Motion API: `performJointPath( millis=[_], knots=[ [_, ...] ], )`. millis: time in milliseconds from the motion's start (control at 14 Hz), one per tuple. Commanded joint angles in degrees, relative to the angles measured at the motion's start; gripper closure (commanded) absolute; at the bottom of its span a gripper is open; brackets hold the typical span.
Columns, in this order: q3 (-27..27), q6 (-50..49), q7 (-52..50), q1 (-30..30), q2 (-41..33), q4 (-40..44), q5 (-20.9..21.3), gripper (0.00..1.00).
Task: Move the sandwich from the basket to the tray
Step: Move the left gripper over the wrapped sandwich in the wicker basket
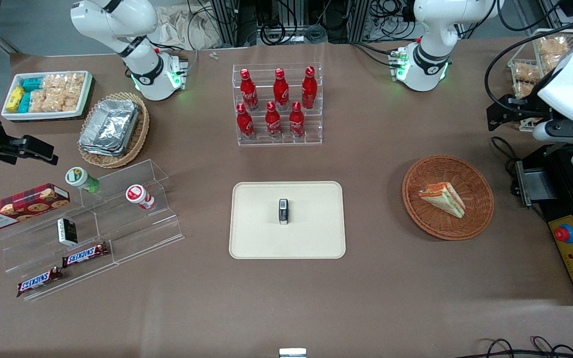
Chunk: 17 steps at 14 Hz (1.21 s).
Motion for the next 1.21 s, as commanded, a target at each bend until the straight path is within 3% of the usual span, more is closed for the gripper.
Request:
performJointPath(
  millis=[0, 429, 643, 929, 1143],
  knots=[
    [-0.2, -0.6, -3.8, -0.4, 0.5, 1.0, 0.7, 0.0],
    [-0.1, -0.3, -6.4, -0.3, 1.7, 0.8, -0.2, 0.0],
    [-0.1, 0.5, -29.2, -0.3, 3.4, -0.1, -2.4, 0.0],
    [-0.1, 10.8, -43.7, -0.4, -0.2, -13.5, -2.3, 0.0],
    [-0.3, 17.3, -54.0, -0.4, 0.3, -18.9, -1.4, 0.0]
  ],
)
